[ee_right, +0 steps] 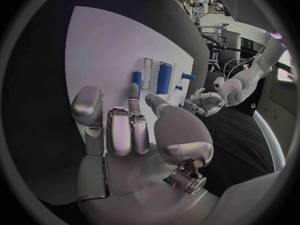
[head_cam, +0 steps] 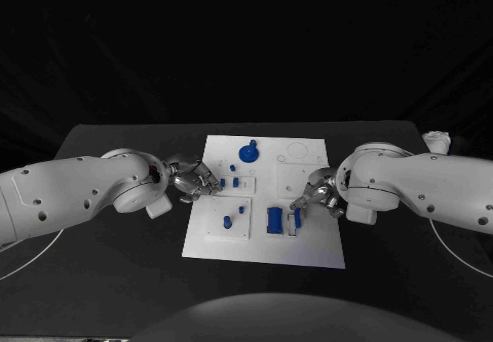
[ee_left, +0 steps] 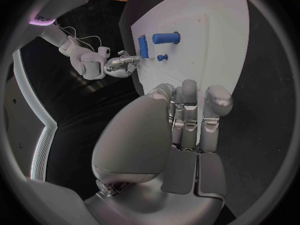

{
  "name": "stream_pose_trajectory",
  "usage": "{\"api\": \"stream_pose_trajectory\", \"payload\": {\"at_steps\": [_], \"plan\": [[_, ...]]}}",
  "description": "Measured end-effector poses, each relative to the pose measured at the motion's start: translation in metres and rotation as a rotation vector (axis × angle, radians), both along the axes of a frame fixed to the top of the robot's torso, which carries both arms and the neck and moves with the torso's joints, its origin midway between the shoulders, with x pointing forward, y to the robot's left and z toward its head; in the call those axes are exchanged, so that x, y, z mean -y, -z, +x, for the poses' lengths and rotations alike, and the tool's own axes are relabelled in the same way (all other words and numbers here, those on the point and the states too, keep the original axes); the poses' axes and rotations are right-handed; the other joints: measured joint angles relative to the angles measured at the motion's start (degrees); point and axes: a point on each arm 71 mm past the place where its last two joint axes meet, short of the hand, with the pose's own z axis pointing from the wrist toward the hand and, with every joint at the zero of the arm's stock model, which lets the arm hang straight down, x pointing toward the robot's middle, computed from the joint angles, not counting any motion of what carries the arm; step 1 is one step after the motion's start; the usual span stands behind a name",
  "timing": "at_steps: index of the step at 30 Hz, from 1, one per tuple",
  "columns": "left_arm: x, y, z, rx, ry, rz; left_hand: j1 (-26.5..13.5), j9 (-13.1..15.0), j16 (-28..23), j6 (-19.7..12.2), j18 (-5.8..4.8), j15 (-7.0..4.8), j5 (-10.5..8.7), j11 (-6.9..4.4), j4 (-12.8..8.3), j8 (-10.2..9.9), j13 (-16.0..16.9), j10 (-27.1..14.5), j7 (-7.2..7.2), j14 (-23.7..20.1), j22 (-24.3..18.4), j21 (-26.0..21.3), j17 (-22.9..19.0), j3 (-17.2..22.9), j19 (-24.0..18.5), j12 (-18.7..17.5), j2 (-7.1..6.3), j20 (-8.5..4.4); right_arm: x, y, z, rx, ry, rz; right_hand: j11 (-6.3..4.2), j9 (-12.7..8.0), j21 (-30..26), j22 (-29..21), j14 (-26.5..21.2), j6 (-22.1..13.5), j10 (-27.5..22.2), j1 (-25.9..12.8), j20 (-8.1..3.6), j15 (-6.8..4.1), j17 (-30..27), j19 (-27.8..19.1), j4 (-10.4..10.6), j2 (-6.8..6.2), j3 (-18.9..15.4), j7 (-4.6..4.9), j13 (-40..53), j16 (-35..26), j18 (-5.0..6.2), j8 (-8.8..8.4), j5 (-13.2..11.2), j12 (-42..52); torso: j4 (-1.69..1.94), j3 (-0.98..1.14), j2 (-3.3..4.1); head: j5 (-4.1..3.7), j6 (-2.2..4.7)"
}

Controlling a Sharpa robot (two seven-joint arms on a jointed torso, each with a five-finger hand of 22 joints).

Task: Assemble the parts on the task board

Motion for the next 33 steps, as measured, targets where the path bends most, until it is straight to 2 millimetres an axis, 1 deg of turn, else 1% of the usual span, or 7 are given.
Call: {"api": "stream_pose_trajectory", "payload": {"at_steps": [8, 19, 29, 30, 31, 32, 33], "plan": [[0.0013, 0.0002, 0.0001, -0.001, 0.003, 0.000, 0.0, 0.0, 0.0, 0.0, 0.00, 0.00, 0.00, 0.00, 0.0, 0.0, 0.0, 0.0, 0.00, 0.0, 0.0, 0.0, 0.0, 0.0, 0.0, 0.0, 0.00, 0.00, 0.0021, 0.0034, 0.0010, -0.004, 0.004, -0.008, 0.00, 0.0, 0.0, 0.0, 0.0, -0.2, 0.0, 0.5, 0.00, 0.00, -0.1, 0.0, -0.6, -0.53, 0.6, 0.17, 0.0, 0.0, 0.00, -0.33, 0.0, 0.0, -0.05, 0.00, 0.00, -0.03, 0.00], [0.0019, 0.0003, 0.0001, -0.001, 0.005, 0.000, 0.0, 0.0, 0.0, 0.0, 0.00, 0.00, 0.00, 0.00, 0.0, 0.0, 0.0, 0.0, 0.00, 0.0, 0.0, 0.0, 0.0, 0.0, 0.0, 0.0, 0.00, 0.00, 0.0011, 0.0094, 0.0006, -0.011, 0.000, -0.016, 0.00, -0.1, -0.4, 0.0, 0.0, -0.2, 0.0, 0.5, 0.05, 0.00, -0.3, 0.0, -1.0, -0.53, 1.0, 0.18, 0.0, 0.0, 0.00, -0.51, 0.0, 0.0, -0.02, 0.00, 0.00, -0.21, 0.00], [0.0029, 0.0005, 0.0002, -0.004, 0.009, 0.000, 0.0, 0.0, 0.0, 0.0, 0.00, 0.00, 0.00, 0.00, 0.0, 0.0, 0.0, 0.0, 0.00, 0.0, 0.0, 0.0, 0.0, 0.0, 0.0, 0.0, 0.00, 0.00, -0.0002, 0.0102, 0.0007, -0.004, -0.006, -0.020, 0.00, -0.2, -1.4, 0.0, 0.0, -0.1, 0.0, 1.2, 0.22, 0.00, -0.5, -0.2, -1.6, -1.21, 1.6, 0.58, 0.0, -0.2, 0.00, -1.32, -1.5, 0.0, 0.01, 0.00, 0.00, -0.09, 0.00], [0.0030, 0.0005, 0.0002, -0.004, 0.009, 0.000, 0.0, 0.0, 0.0, 0.0, 0.01, 0.00, 0.00, 0.00, 0.0, 0.0, 0.0, 0.0, 0.00, 0.0, 0.0, 0.0, 0.0, 0.0, 0.0, 0.0, 0.00, 0.00, -0.0004, 0.0102, 0.0007, -0.003, -0.008, -0.021, 0.01, -0.2, -1.6, 0.0, 0.0, -0.1, 0.0, 1.5, 0.22, 0.00, -0.5, -0.2, -1.9, -1.43, 1.9, 0.59, 0.0, -0.2, 0.00, -1.32, -1.3, 0.0, 0.00, 0.00, 0.00, -0.08, 0.00], [0.0030, 0.0006, 0.0001, -0.005, 0.010, 0.001, 0.0, 0.0, 0.0, 0.0, 0.00, 0.00, 0.00, 0.00, 0.0, 0.0, 0.0, 0.0, 0.00, 0.0, 0.0, 0.0, 0.0, 0.0, 0.0, 0.0, 0.00, 0.00, -0.0005, 0.0102, 0.0007, -0.001, -0.009, -0.022, 0.00, -0.2, -1.7, 0.0, 0.0, -0.1, 0.0, 2.0, 0.22, 0.00, -0.5, -0.2, -2.3, -1.21, 2.1, 0.65, 0.0, -0.2, 0.00, -1.34, -0.5, 0.0, -0.01, 0.00, 0.00, -0.08, 0.00], [0.0030, 0.0006, 0.0001, -0.005, 0.010, 0.001, 0.0, 0.0, 0.0, 0.0, -0.01, 0.00, 0.00, 0.00, 0.0, 0.0, 0.0, 0.0, 0.00, 0.0, 0.0, 0.0, 0.0, 0.0, 0.0, 0.0, 0.00, 0.00, -0.0007, 0.0101, 0.0008, 0.001, -0.010, -0.022, 0.00, -0.2, -1.9, 0.0, 0.0, -0.1, 0.0, 2.1, 0.22, 0.00, -0.5, -0.2, -2.7, -1.21, 2.3, 0.64, 0.0, -0.2, 0.00, -1.56, 0.5, 0.0, -0.02, 0.00, -0.01, -0.07, 0.00], [0.0030, 0.0007, 0.0001, -0.006, 0.011, 0.001, 0.0, 0.0, 0.0, 0.0, 0.00, 0.00, 0.00, 0.00, 0.0, 0.0, 0.0, 0.0, 0.00, 0.0, 0.0, 0.0, 0.0, 0.0, 0.0, 0.0, 0.00, 0.00, -0.0008, 0.0098, 0.0010, 0.003, -0.011, -0.023, 0.01, -0.2, -2.2, 0.0, 0.0, -0.1, 0.0, 2.4, 0.22, 0.00, -0.6, -0.2, -3.1, -1.45, 2.6, 0.63, 0.0, -0.2, 0.00, -1.79, 2.4, 0.0, -0.02, 0.00, -0.01, -0.07, 0.00]]}}
